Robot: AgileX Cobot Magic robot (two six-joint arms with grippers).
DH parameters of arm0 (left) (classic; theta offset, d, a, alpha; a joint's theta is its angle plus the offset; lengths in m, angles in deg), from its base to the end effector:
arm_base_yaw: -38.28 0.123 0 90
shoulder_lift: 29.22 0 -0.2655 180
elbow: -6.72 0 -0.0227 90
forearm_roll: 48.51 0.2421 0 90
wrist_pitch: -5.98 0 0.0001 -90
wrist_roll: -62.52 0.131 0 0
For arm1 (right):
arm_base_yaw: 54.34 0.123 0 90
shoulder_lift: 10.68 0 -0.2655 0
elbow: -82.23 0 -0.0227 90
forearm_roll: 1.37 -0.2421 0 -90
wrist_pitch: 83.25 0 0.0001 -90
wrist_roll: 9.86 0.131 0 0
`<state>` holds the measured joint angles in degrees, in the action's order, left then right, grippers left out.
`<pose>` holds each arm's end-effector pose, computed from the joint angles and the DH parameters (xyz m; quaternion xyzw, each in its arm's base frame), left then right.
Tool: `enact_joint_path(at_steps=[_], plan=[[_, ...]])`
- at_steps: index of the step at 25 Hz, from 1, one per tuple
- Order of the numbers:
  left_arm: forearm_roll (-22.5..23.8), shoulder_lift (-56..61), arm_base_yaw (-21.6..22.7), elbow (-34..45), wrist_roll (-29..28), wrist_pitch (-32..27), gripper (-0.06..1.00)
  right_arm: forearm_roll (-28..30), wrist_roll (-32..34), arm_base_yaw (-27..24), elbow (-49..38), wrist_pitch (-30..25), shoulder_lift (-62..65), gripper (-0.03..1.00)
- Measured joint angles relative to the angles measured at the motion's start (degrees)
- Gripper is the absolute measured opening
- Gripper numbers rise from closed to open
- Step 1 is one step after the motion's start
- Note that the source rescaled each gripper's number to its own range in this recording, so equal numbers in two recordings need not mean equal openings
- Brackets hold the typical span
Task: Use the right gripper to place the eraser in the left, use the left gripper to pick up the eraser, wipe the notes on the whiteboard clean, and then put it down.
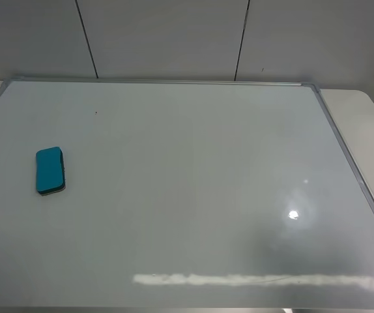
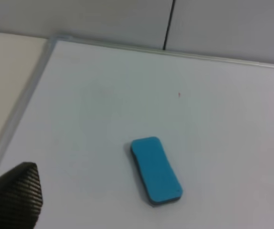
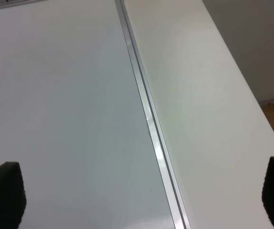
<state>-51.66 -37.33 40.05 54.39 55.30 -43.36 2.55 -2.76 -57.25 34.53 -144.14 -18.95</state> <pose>0.0511 -0.0039 0.2812 -0.0637 0.7911 -0.0563 0.6057 0.0414 -0.0099 0.2564 0.0757 0.8481 -0.0150 0.5241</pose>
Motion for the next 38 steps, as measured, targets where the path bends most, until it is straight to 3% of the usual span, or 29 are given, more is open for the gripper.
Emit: enact_joint_path(at_steps=[3, 8, 11, 20, 26, 38], plan=[[-0.49, 0.00, 0.00, -0.21, 0.95, -1.25, 1.00, 0.00, 0.00, 0.00, 0.00, 0.00, 0.00, 1.00], [-0.77, 0.07, 0.00, -0.40, 5.80, -9.60, 1.00, 0.00, 0.00, 0.00, 0.00, 0.00, 0.00, 1.00], [-0.92, 0.07, 0.00, 0.05, 6.39, -10.51, 1.00, 0.00, 0.00, 0.00, 0.00, 0.00, 0.00, 1.00], [-0.97, 0.07, 0.00, 0.07, 6.58, -10.56, 1.00, 0.00, 0.00, 0.00, 0.00, 0.00, 0.00, 1.00], [-1.03, 0.07, -2.54, 0.07, 6.64, -10.56, 1.00, 0.00, 0.00, 0.00, 0.00, 0.00, 0.00, 1.00], [-0.74, 0.07, 0.84, 0.07, 6.15, -10.56, 1.00, 0.00, 0.00, 0.00, 0.00, 0.00, 0.00, 1.00]])
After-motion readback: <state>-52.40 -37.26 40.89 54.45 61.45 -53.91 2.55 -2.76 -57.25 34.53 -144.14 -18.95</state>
